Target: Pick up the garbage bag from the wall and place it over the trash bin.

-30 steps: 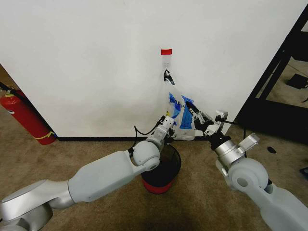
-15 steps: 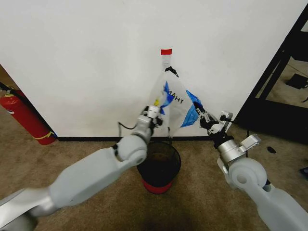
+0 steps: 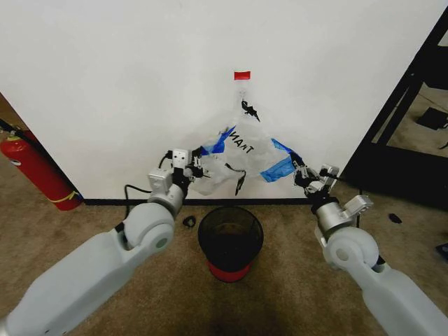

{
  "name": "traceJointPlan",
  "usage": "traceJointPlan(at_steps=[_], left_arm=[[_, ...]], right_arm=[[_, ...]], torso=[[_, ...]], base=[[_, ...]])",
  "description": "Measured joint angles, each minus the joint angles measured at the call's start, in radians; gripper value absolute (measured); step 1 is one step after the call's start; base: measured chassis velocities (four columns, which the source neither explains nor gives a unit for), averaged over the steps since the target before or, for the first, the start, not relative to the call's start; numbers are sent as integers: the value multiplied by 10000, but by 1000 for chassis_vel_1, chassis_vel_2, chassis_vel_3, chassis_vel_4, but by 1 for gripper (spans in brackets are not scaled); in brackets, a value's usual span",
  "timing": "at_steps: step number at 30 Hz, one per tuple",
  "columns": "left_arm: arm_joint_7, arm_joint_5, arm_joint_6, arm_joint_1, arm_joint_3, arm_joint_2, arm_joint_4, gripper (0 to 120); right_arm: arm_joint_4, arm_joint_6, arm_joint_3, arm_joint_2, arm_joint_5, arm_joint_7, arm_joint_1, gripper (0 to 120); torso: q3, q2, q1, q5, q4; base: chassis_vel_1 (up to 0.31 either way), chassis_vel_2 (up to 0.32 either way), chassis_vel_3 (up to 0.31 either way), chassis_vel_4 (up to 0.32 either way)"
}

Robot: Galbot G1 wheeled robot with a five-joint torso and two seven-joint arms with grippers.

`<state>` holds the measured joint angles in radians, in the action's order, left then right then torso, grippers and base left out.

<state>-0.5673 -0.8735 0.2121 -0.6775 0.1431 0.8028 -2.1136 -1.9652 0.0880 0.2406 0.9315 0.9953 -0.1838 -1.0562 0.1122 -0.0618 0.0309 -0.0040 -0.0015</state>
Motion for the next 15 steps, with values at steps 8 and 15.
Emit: traceJointPlan(at_steps=[8,15], left_arm=[[201,19,-127,-1569,-960,-479,-909,0],[426,1344,-628,-4307,-1883,-478,-1564,0]], right_arm=[[-135,-53,75,19,-477,-13,-401,0],[-956,-2,593,-20,-1254,359,-2137,0]], torso=[[-1,0,0,1,2],[-2,-1,0,1,0]], base=[[0,0,0,0],[0,0,0,0]])
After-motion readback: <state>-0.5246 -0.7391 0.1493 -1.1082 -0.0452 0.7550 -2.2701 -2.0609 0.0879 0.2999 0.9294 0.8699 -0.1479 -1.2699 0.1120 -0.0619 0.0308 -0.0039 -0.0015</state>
